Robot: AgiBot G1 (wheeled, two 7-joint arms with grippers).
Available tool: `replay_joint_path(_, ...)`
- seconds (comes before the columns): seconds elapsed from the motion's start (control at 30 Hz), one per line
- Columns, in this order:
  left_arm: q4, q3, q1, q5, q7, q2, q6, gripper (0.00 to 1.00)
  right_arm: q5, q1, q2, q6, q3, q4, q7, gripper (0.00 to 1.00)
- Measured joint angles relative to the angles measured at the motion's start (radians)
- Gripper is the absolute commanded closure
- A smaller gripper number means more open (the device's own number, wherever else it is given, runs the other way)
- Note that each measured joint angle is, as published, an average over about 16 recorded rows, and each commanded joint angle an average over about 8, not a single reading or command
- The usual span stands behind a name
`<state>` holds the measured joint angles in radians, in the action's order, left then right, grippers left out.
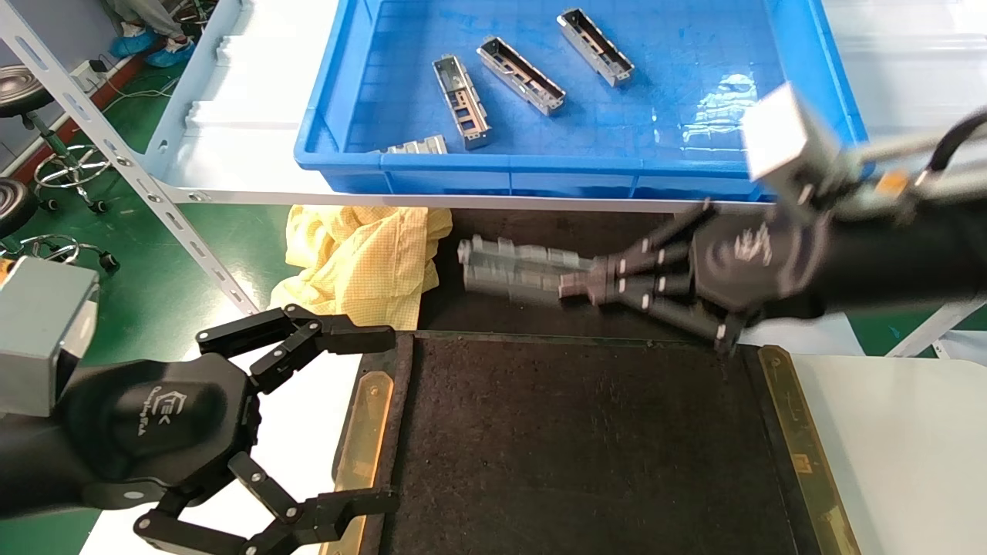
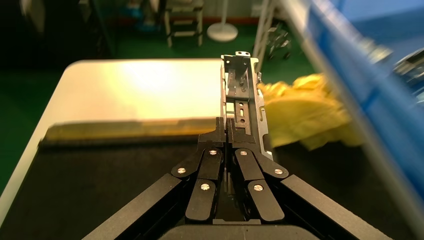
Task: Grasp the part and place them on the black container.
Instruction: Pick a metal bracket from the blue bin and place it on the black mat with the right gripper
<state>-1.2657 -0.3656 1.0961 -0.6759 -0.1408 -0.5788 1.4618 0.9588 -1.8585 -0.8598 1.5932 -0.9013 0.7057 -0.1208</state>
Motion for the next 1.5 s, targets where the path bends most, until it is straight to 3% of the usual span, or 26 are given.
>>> replay_joint_path(0.2,0.000,0.000,0.000,0.000,0.000,0.000,0.000,0.00,-0.002,0.045,-0.044,-0.009,-0.083,-0.054,0.101,1.00)
replay_joint_path(0.47,0.000,0.000,0.000,0.000,0.000,0.000,0.000,0.00,0.027,0.096,-0.164,-0.036,-0.153,-0.217,0.275,1.00)
replay_joint_path(0.83,0.000,0.000,0.000,0.000,0.000,0.000,0.000,0.00,0.066,0.151,-0.350,-0.187,-0.180,-0.467,0.479,1.00)
replay_joint_path(1.1,0.000,0.000,0.000,0.000,0.000,0.000,0.000,0.00,0.059,0.189,-0.440,-0.291,-0.169,-0.564,0.563,1.00)
replay_joint_path(1.5,0.000,0.000,0.000,0.000,0.000,0.000,0.000,0.00,0.031,0.235,-0.485,-0.329,-0.155,-0.583,0.615,1.00)
